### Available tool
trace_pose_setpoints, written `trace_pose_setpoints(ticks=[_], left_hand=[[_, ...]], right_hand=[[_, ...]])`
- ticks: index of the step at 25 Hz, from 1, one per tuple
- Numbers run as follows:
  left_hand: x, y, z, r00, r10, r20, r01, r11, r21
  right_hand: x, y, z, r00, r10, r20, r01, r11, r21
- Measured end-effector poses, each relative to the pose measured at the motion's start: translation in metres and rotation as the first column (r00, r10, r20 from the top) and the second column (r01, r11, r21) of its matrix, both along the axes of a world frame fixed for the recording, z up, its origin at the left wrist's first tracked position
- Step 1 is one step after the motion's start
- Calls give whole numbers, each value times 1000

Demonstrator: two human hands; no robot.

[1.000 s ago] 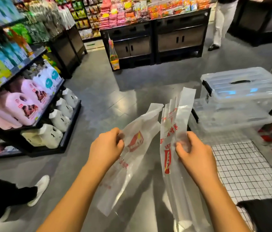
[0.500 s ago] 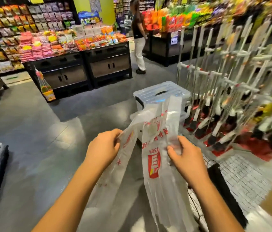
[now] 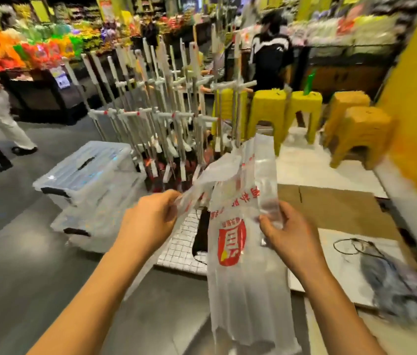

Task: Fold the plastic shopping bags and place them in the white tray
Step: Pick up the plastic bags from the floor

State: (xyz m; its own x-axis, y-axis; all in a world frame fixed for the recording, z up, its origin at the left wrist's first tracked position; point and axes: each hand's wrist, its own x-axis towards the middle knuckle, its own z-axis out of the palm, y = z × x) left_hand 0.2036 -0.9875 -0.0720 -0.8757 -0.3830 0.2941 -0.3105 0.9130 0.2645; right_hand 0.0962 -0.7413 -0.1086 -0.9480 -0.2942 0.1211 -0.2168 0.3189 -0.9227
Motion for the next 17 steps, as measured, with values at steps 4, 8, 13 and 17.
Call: trace_pose_setpoints(ticks=[4,8,13,17], left_hand=[[-35,89,4,980,-198,16,198,980,-15],[-69,209,2,936,-342,85,348,935,-62],[-114,389,-5,846,-526,92,529,848,-18],[-145,530,-4,775,-622,113,630,776,-48]], right_hand=[[21,117,1,974,-227,29,227,974,-22],[40,247,-8,907,-422,8,421,906,39],[69,434,-15,803,-593,-58,592,781,199],[92,569,-10,711,-702,-51,692,683,234]])
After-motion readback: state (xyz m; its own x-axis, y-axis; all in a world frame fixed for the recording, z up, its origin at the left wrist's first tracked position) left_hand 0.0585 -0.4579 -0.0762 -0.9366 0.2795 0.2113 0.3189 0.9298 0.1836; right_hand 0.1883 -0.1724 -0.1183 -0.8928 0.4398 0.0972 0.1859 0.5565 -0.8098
